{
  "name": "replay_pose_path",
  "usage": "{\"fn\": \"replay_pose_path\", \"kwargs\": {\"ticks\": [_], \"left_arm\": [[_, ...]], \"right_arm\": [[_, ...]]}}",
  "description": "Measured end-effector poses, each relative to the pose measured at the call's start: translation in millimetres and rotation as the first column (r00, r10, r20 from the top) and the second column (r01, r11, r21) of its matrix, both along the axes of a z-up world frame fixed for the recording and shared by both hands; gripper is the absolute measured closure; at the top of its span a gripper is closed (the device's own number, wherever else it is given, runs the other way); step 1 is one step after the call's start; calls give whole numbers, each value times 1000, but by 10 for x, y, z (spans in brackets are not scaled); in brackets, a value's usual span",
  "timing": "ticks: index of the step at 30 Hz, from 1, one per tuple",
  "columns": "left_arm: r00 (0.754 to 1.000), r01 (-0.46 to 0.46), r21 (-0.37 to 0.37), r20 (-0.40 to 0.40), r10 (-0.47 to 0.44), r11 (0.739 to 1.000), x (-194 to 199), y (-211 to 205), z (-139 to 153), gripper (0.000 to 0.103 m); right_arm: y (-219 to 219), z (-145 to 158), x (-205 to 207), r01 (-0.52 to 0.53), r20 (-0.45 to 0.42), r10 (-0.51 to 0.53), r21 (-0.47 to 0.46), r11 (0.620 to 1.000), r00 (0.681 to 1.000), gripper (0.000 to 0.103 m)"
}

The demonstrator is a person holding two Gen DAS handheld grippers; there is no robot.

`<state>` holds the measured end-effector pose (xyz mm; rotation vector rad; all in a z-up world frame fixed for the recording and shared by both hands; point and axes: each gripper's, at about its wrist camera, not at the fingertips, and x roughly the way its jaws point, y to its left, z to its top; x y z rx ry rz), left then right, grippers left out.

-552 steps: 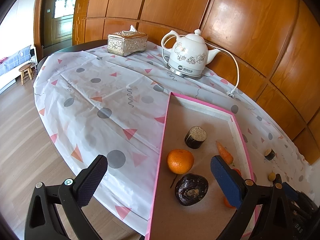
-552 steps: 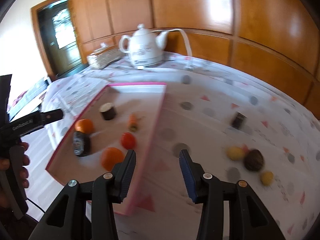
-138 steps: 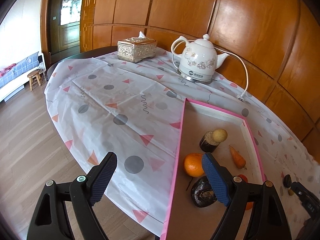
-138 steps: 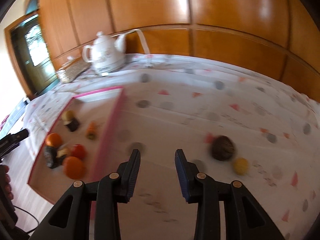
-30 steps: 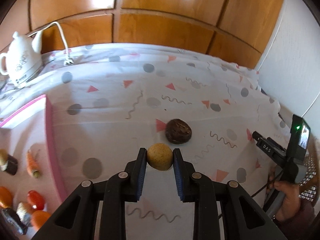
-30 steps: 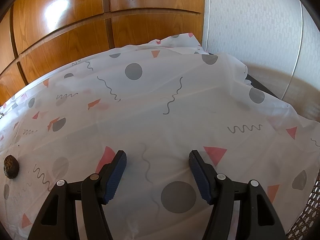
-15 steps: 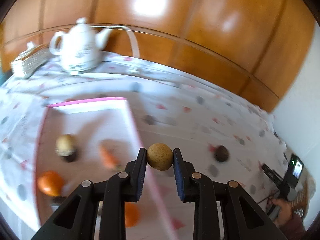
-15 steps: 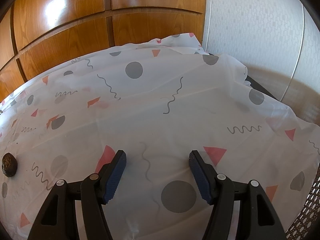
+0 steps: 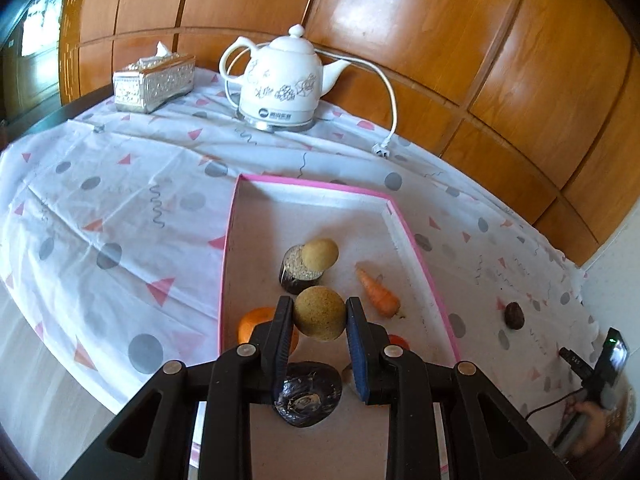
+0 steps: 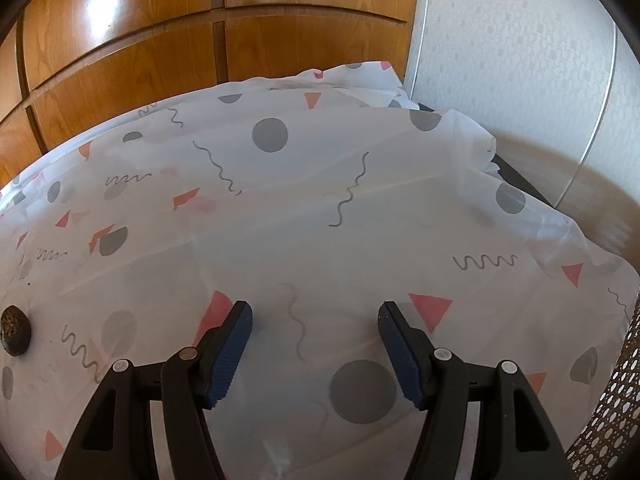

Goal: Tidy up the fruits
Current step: 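Carry the yellow ball into the pink tray and open the left tool, then close the right tool on the dark round root and lift it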

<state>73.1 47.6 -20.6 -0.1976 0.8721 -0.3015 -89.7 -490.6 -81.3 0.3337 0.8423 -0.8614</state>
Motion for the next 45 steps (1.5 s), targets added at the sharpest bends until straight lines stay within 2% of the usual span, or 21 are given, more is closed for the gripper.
{"fn": "replay_pose_path", "kwargs": {"ticks": [7,11,14,16,18,23,26,31,35,40,45], "left_arm": [[999,-19,32,-37,20,999,150,-120,-182,76],[1000,-17,59,-17,18,998,141,-173,-197,75],[1000,-19,69,-6,20,997,131,-185,-193,65],[1000,-28,76,6,28,997,105,-189,-179,51],[999,-43,80,19,42,996,78,-182,-161,44],[995,-96,107,33,93,990,-16,-130,-138,41],[990,-141,99,31,139,985,-68,-51,-126,36],[982,-187,87,44,184,978,-153,60,-73,34],[977,-210,88,54,206,974,-207,115,-44,29],[972,-233,93,45,230,968,-238,198,-53,29],[966,-256,97,44,253,962,-259,258,-52,29]], "right_arm": [[177,52,163,-94,9,94,22,995,996,37],[306,16,288,-155,10,155,45,987,988,37],[371,-23,346,-166,7,166,47,985,986,37],[381,-31,366,-169,9,169,53,984,986,37],[384,-33,374,-172,6,172,53,984,985,37],[416,-12,392,-179,12,179,60,982,984,37],[500,29,457,-222,43,220,70,972,975,37],[762,109,645,-342,112,331,100,934,937,37],[1076,160,871,-466,147,448,116,877,882,37],[1460,124,1164,-574,107,564,101,813,819,36],[1590,2,1333,-592,53,590,123,796,805,37]]}}
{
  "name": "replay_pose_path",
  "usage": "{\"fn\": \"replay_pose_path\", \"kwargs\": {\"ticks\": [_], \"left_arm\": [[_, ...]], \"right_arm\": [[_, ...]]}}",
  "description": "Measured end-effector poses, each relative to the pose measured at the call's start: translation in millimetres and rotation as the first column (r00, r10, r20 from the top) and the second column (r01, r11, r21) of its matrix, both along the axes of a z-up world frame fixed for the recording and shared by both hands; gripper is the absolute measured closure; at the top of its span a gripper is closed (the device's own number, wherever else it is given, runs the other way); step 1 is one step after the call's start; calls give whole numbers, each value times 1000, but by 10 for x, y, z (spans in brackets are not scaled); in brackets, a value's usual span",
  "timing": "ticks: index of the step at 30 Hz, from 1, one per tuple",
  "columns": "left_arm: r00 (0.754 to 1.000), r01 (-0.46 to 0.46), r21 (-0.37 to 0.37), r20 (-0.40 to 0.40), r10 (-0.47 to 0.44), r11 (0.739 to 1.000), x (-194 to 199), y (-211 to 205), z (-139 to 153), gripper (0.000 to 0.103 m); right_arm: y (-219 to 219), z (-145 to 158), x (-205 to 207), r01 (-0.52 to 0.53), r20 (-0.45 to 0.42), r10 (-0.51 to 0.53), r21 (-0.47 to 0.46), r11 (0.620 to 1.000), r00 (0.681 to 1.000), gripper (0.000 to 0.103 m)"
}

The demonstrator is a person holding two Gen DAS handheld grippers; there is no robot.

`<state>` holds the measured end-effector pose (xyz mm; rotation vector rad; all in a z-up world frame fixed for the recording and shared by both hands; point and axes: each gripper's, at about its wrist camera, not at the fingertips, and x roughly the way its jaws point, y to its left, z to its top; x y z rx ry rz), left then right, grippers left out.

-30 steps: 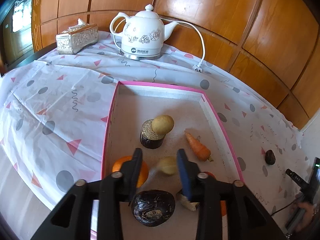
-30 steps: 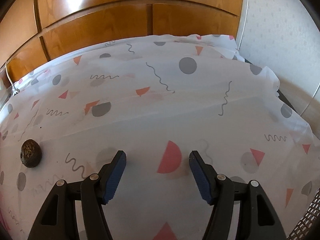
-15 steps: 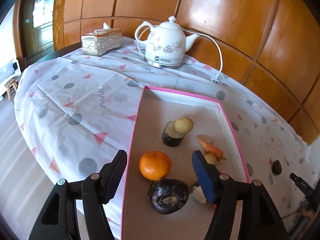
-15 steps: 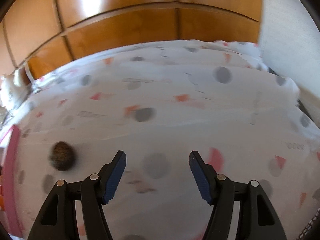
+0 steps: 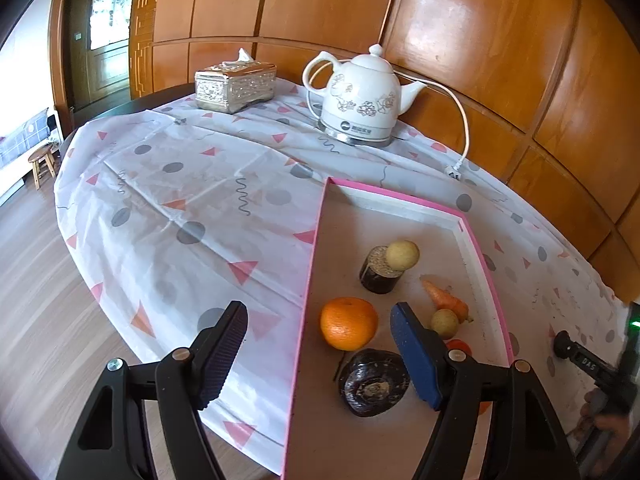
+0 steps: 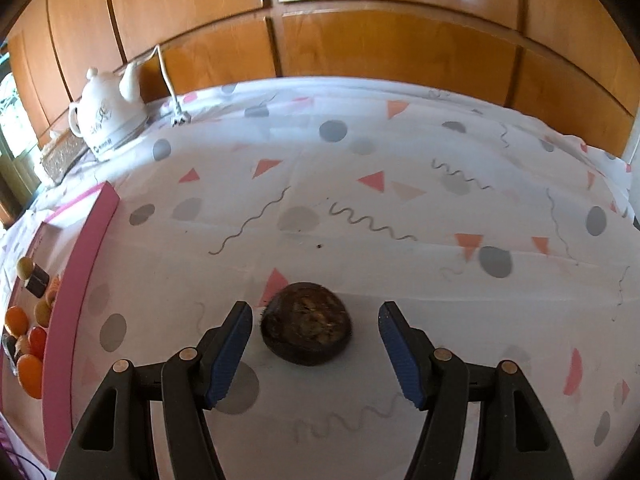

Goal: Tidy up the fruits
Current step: 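Close the right tool on the dark round root and lift it, then carry the dark round root into the pink tray and open the right tool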

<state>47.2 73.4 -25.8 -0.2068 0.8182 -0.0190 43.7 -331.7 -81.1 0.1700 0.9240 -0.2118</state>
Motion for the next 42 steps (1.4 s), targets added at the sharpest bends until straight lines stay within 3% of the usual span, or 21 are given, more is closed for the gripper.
{"fn": "replay_pose_path", "kwargs": {"ticks": [1,5,25,42], "left_arm": [[1000,-3,0,-1,3,1000,-1,10,-1,28],[1000,-9,4,-6,9,1000,-3,24,-13,28],[1000,-1,6,-14,1,1000,-42,-19,1,26],[998,-63,-11,-7,63,998,-136,164,39,25]], "right_arm": [[3,-18,4,0,-10,0,-6,1000,1000,37],[48,-64,18,-16,-22,15,-47,999,1000,56],[-114,-59,-336,46,12,-45,-81,996,999,56],[-78,-53,-430,59,26,-57,-92,994,998,56]]}}
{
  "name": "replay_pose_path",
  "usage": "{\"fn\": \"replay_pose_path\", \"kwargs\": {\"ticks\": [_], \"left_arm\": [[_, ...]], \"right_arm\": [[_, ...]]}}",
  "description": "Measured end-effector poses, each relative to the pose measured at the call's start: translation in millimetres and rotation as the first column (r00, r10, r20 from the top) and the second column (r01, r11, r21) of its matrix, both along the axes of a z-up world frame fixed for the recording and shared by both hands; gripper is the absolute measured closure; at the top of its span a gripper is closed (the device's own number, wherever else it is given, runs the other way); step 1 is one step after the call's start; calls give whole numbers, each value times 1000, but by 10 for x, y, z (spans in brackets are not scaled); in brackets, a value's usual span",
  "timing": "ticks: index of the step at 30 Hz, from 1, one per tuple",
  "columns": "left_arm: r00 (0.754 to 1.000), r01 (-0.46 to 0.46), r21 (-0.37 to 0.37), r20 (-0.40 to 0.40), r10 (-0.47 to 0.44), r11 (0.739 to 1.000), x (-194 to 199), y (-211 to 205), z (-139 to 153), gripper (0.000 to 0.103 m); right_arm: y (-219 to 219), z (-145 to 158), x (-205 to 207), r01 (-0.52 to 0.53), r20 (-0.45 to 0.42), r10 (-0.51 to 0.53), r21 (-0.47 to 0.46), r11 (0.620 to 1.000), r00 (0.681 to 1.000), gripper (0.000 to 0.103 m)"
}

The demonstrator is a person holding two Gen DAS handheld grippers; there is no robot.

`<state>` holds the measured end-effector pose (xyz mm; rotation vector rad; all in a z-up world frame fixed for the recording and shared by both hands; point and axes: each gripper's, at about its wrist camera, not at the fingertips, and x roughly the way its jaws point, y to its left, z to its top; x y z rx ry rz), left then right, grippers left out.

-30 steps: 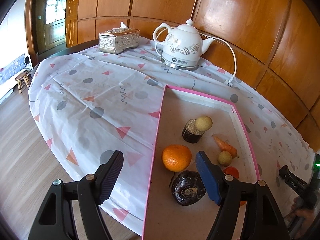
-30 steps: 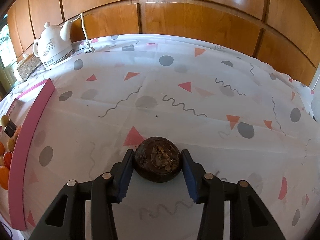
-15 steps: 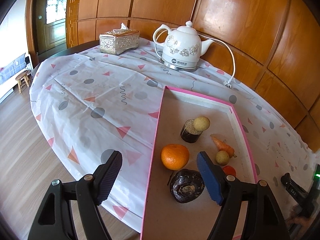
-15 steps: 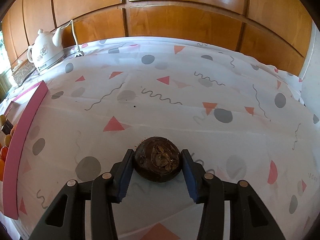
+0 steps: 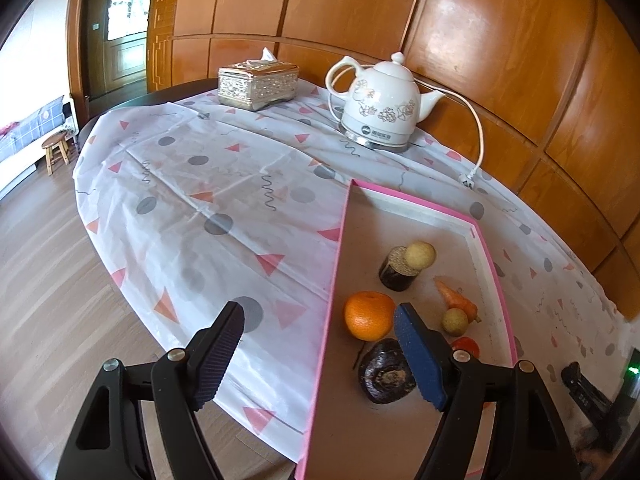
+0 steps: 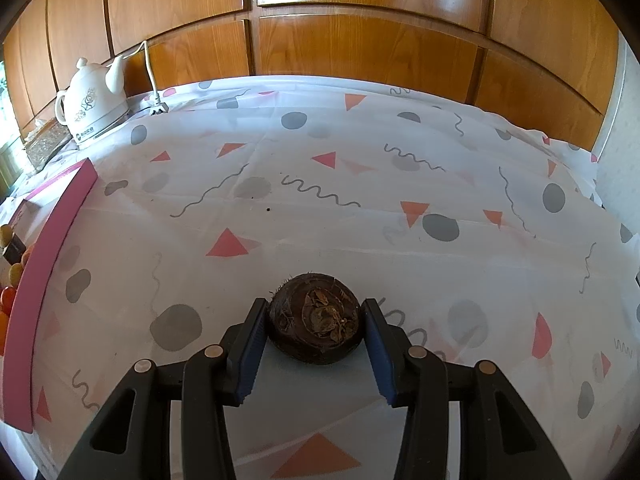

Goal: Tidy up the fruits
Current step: 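Carry the dark round root into the pink tray and open the right tool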

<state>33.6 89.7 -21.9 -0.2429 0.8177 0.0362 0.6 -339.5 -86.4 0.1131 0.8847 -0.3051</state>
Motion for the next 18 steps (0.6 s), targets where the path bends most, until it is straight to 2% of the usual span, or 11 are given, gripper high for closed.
{"fn": "replay_pose_path", "kwargs": {"ticks": [10,14,18], "left_arm": [[999,-41,-6,-25,41,999,34,114,-93,25],[998,-49,-8,-25,49,999,33,143,-103,25],[998,-57,-7,-16,57,998,33,165,-88,25]], "right_arm": [[160,95,-60,-62,-5,63,80,995,998,56],[424,241,25,-156,17,156,79,985,988,56],[772,395,147,-279,39,276,98,955,960,56]]}}
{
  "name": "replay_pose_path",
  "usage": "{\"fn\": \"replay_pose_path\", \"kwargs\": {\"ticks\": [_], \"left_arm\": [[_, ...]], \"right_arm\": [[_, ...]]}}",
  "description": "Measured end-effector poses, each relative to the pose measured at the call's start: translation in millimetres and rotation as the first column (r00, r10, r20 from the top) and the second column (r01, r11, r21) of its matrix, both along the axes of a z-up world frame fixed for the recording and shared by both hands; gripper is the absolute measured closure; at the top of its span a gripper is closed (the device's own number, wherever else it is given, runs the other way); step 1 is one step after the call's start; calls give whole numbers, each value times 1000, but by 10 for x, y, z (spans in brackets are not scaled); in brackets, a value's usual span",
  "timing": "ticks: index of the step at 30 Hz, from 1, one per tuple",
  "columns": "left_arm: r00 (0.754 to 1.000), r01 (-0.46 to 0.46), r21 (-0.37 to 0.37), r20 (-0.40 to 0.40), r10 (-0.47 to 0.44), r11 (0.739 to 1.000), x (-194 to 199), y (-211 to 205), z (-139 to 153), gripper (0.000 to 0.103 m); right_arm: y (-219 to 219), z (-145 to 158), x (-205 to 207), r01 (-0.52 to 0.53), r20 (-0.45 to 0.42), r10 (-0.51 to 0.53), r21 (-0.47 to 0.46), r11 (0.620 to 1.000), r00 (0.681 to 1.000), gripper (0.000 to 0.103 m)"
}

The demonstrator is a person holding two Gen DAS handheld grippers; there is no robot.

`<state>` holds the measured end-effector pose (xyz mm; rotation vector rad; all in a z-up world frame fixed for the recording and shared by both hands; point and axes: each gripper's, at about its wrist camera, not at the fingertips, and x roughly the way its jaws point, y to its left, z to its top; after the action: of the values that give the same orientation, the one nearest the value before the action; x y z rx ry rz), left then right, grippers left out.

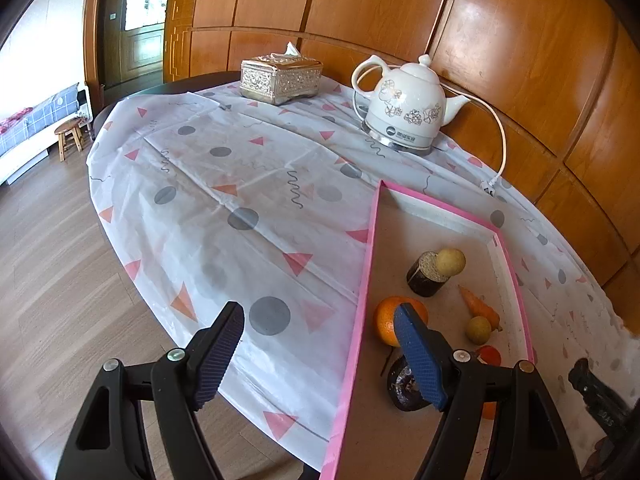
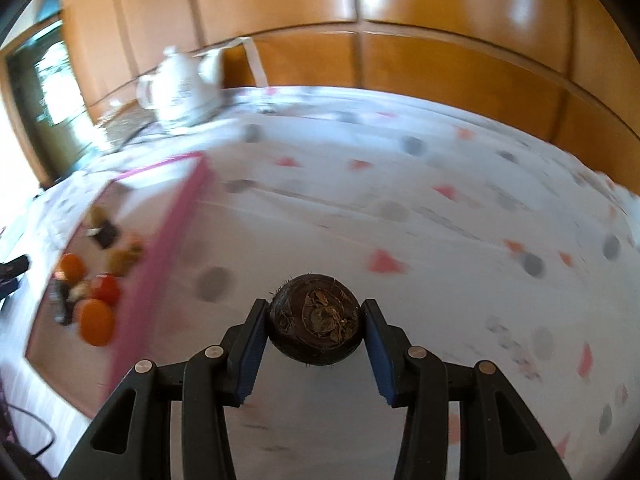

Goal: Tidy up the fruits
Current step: 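Carry the dark round root into the pink tray and open the right tool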

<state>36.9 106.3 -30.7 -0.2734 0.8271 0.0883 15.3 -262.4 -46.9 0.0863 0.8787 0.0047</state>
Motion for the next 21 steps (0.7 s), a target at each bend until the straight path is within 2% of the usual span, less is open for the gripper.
{"fn": "replay_pose_path", "kwargs": {"ticks": [3,10,16,21], "left_arm": [[1000,-1,2,5,1,1000,0,8,8,25],[1000,-2,2,1,2,1000,8,22,-24,25],[1000,-16,1,1,16,1000,21,59,-36,25],[1000,-19,0,-5,19,1000,37,77,-60,25]], "right_arm": [[259,96,93,-86,9,86,16,996,996,56],[959,266,371,-271,27,270,57,961,962,56],[1517,115,642,-366,-17,366,24,930,930,56],[1760,-64,761,-394,-61,392,-6,919,918,55]]}}
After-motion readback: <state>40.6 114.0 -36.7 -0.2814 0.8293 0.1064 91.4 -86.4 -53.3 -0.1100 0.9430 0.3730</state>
